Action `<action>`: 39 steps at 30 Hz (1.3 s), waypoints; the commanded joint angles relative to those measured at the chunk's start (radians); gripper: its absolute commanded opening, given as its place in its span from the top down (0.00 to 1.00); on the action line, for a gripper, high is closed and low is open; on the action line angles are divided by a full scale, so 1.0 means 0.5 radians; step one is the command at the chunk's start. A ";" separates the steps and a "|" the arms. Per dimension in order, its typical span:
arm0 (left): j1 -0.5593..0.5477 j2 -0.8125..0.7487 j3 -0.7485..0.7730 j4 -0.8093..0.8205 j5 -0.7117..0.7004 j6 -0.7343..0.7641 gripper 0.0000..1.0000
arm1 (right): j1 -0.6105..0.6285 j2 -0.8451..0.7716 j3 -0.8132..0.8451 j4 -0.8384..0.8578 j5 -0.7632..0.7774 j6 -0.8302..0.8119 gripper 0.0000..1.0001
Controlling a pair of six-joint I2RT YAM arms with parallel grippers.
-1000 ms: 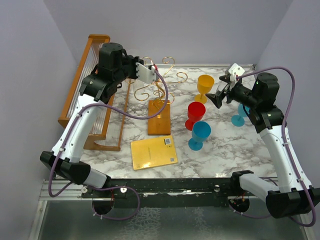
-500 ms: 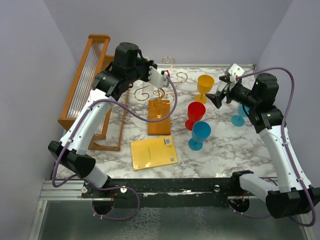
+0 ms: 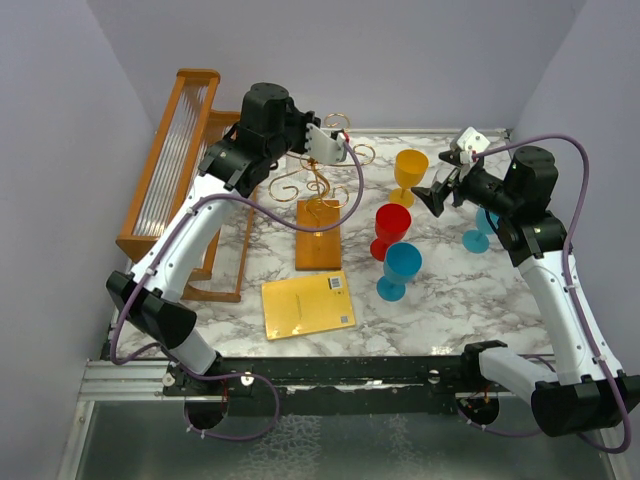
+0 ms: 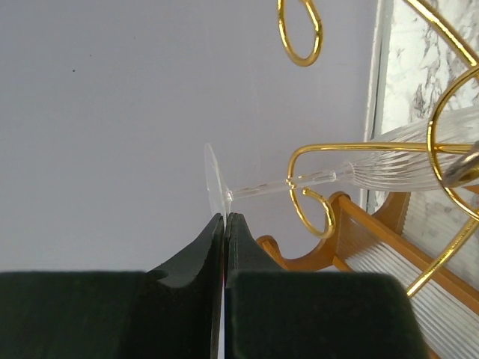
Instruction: Place the wine glass upside down on the wine glass rack
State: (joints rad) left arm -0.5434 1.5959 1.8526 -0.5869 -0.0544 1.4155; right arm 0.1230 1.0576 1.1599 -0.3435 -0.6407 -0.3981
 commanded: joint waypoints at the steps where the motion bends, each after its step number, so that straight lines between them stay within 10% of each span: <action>1: -0.007 0.030 -0.012 0.153 -0.182 -0.024 1.00 | -0.010 -0.005 -0.023 0.061 -0.042 0.001 0.09; 39: -0.006 -0.001 -0.057 0.094 -0.412 -0.327 1.00 | -0.013 0.009 -0.043 0.077 -0.065 0.004 0.09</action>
State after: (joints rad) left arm -0.5438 1.6608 1.8511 -0.5556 -0.2554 1.2804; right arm 0.1223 1.0584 1.1526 -0.3416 -0.6487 -0.3977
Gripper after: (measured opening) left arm 0.018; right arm 0.912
